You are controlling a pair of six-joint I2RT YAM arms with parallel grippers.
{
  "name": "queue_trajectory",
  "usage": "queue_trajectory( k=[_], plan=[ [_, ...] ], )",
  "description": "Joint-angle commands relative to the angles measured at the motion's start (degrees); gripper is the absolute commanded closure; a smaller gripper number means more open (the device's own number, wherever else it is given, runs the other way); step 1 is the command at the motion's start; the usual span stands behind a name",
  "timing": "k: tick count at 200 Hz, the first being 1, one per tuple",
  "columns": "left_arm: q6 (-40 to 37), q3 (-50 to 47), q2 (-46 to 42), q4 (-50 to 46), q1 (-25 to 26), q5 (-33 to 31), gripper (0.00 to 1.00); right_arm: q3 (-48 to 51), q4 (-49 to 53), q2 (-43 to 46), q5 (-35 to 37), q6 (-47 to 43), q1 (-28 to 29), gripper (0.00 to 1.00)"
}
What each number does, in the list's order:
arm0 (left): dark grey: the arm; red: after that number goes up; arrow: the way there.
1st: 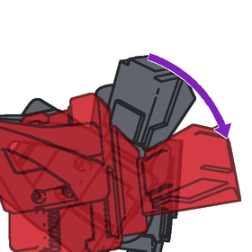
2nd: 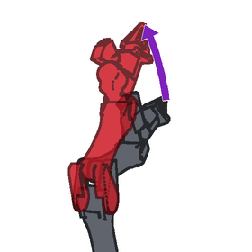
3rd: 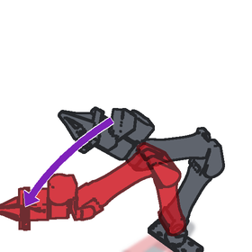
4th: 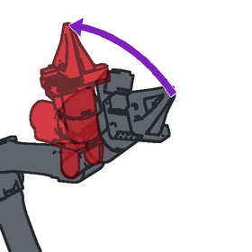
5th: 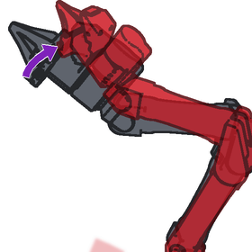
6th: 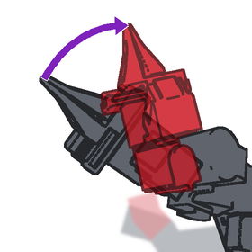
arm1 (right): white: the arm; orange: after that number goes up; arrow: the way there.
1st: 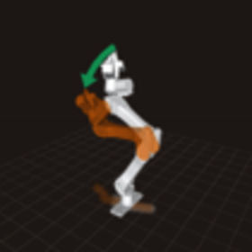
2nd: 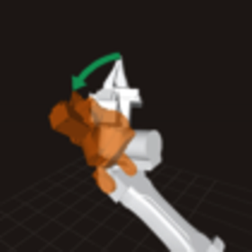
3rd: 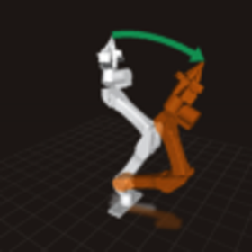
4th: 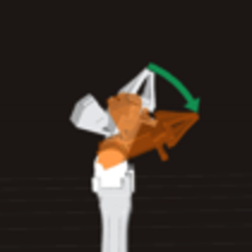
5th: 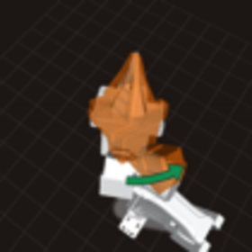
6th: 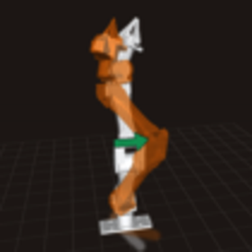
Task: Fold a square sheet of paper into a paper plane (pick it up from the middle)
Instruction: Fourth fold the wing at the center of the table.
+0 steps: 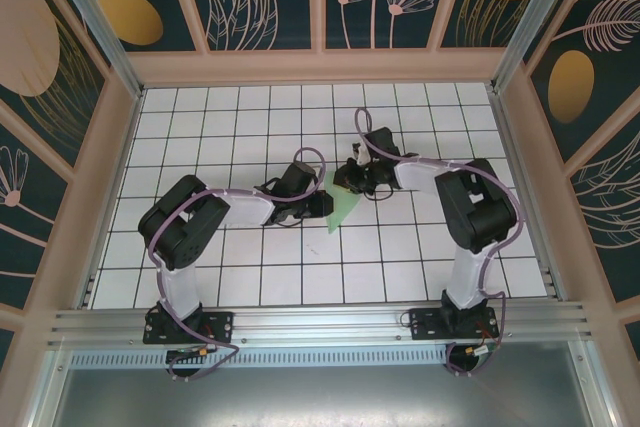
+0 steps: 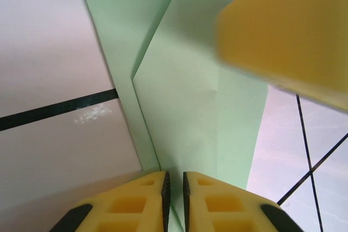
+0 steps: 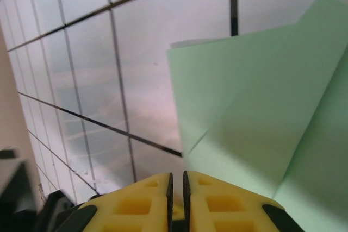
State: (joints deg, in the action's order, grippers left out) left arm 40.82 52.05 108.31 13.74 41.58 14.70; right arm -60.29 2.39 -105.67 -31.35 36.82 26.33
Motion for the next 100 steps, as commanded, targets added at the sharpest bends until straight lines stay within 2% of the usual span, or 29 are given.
queue_trajectory(
  k=[1,25,60,100],
  plan=[
    [0.76,-1.74,1.51,-1.03,0.28,-1.78,0.83,2.58,2.56,7.27,5.34,0.1,-0.83,0.73],
    [0.66,-1.82,1.43,-1.18,0.27,-2.21,0.83,8.76,0.66,11.16,6.69,2.11,-3.12,0.62],
    [0.75,-2.39,1.98,-1.04,0.27,-1.97,0.83,12.93,-0.83,11.31,6.36,2.74,-4.53,0.57],
    [0.25,-2.83,2.07,-1.51,0.26,-1.52,0.88,12.57,-2.39,8.03,4.99,2.36,-4.62,0.55]
  ],
)
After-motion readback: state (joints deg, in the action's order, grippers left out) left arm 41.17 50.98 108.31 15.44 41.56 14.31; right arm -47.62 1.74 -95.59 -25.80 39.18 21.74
